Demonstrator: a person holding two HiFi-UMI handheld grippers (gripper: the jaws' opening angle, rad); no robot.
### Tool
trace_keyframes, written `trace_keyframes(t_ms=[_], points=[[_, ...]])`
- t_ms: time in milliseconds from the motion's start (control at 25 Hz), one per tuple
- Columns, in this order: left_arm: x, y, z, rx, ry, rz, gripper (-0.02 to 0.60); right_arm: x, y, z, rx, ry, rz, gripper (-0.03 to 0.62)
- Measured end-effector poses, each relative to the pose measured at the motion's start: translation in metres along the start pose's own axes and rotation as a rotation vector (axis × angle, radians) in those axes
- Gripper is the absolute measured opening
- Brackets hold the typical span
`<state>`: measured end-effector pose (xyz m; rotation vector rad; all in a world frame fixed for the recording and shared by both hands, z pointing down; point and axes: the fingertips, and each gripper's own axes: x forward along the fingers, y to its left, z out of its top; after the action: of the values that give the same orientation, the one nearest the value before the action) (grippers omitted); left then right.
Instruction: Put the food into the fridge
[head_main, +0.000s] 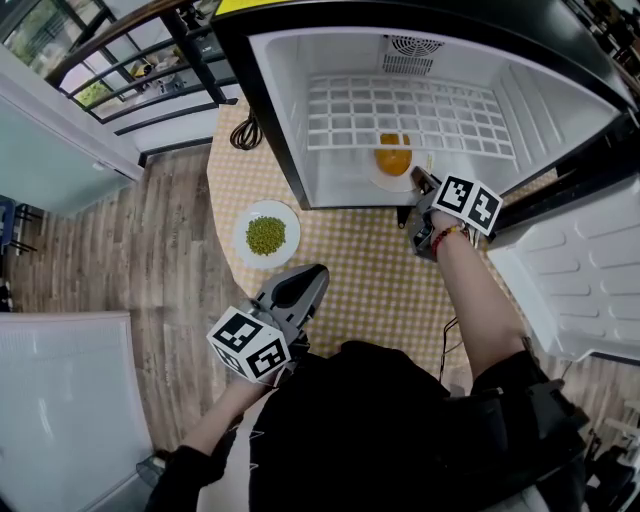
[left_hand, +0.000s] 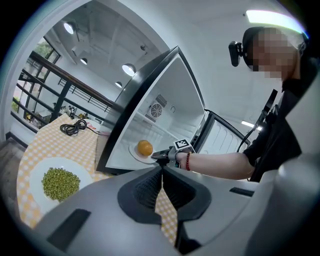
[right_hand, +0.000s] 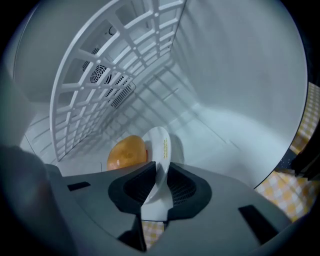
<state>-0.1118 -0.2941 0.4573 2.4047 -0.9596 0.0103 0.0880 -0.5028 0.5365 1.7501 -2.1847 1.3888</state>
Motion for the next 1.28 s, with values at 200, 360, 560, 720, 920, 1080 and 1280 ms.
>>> trace_keyframes(t_ms=[200,360,560,720,920,1080,1280], points=[[-0.0001,-0.0004,-0.0024,-0.005,-0.001,0.002,0.018,0.0013,0.0029,0.0000,-0.037,0.008,-0.007,0.075],[-0.0001,0.0004,-0.0033,-0.010,-0.003,0.006,0.018,0.0038,0.0045,0.0013,-0.086,0.013,-0.018,0.080],[-0.0010,0.0019,-0.0032,-0.017,-0.008,0.008,0.019,0.0056,0.0042,0.0003,-0.135,0.024,-0.043,0.092],[-0.0022,0.0031,-0.0029,-0.028,-0.012,0.013,0.018,0.0059,0.0046,0.0000,-0.168,0.025,-0.055,0.100],[-0.0031,0.0037,-0.0027,-0.027,-0.017,0.013,0.018,0.0061,0.0033,-0.0009,-0.206,0.022,-0.076,0.110],[-0.0034,0.0067,-0.0024,-0.038,-0.025,0.018,0.018,0.0079,0.0024,-0.0012,-0.238,0.027,-0.091,0.121],[-0.0038,0.0080,-0.0042,-0.047,-0.024,0.023,0.018,0.0081,0.0039,-0.0018,-0.272,0.029,-0.094,0.130]])
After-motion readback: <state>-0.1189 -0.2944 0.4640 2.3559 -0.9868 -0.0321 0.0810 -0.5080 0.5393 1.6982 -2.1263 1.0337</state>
